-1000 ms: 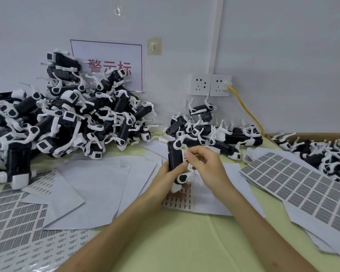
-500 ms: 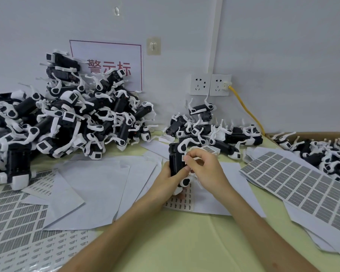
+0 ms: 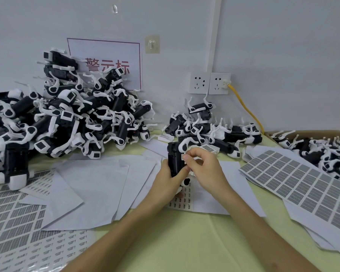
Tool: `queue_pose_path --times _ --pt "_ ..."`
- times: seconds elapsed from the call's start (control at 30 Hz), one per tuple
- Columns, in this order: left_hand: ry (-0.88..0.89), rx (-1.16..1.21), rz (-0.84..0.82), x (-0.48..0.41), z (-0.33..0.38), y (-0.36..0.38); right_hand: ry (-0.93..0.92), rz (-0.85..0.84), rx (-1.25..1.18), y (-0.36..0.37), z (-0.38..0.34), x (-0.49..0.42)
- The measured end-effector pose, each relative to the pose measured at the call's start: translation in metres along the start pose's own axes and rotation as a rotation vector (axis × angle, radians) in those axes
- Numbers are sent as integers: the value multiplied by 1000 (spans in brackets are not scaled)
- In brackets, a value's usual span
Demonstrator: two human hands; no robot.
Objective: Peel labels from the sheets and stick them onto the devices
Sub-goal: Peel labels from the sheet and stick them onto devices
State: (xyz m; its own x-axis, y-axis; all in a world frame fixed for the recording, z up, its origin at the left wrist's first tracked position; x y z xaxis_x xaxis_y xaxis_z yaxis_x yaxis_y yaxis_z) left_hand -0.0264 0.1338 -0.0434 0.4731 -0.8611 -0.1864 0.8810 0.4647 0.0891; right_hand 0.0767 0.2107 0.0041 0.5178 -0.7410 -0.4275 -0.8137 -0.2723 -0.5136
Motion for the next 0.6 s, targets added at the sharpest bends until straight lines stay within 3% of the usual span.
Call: queue_pose_path --times 0.6 --pt "-4 -41 56 5 1 -3 14 23 18 0 2 1"
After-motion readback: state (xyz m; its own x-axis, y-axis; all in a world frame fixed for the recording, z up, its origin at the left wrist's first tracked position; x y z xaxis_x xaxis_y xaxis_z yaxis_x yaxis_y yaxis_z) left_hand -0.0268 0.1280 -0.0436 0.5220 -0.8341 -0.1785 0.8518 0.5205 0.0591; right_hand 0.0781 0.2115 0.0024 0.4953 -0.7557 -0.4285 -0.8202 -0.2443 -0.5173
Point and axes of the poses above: each hand's wrist, its own x-axis away from the middle knuckle, its own y-axis out of the palm, z = x × y, the point moved 8 cm from there along -x, towards the middle knuckle, and after that the axes turned 15 degrees about x, right-handed, at the moved point
